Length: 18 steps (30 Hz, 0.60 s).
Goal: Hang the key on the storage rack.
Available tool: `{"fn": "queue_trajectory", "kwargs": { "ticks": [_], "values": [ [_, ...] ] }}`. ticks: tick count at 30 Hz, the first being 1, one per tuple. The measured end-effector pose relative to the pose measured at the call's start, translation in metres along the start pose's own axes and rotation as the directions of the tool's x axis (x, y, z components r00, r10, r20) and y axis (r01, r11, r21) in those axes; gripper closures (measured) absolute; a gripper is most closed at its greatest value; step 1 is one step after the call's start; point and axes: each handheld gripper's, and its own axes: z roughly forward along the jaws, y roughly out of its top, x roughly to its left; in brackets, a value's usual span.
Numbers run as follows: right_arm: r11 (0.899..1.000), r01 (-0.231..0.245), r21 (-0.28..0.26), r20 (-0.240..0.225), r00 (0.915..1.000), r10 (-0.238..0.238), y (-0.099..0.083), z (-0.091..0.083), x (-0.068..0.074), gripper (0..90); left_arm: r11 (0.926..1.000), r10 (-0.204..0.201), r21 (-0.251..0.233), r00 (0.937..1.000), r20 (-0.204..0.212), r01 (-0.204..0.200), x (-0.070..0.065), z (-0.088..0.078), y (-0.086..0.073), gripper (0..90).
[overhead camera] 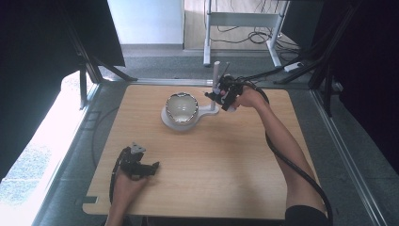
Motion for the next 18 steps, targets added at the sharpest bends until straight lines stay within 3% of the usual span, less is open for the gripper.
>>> {"fn": "queue_trajectory", "kwargs": {
  "ticks": [4, 7, 11, 18],
  "values": [
    [1.000, 0.017, -0.009, 0.011, 0.9998, -0.016, 0.000, 0.006, 0.001, 36.7, 1.0000, 0.002, 0.002, 1.0000, 0.000, -0.002, 0.000, 0.000, 0.000, 1.8],
    [0.999, 0.044, -0.009, 0.033, 0.9985, -0.043, 0.000, 0.010, 0.004, 27.3, 1.0000, 0.002, 0.002, 1.0000, 0.000, -0.002, 0.000, 0.000, 0.000, 1.8],
    [0.999, 0.039, -0.026, 0.047, 0.9982, -0.038, -0.003, 0.011, 0.005, 15.6, 1.0000, 0.002, 0.002, 1.0000, 0.001, -0.002, 0.000, 0.000, 0.000, 1.8],
    [0.998, 0.046, -0.042, 0.069, 0.9967, -0.043, -0.011, 0.003, 0.008, 13.0, 1.0000, 0.001, 0.001, 1.0000, 0.001, -0.001, 0.000, 0.000, 0.000, 1.9]
  ]
}}
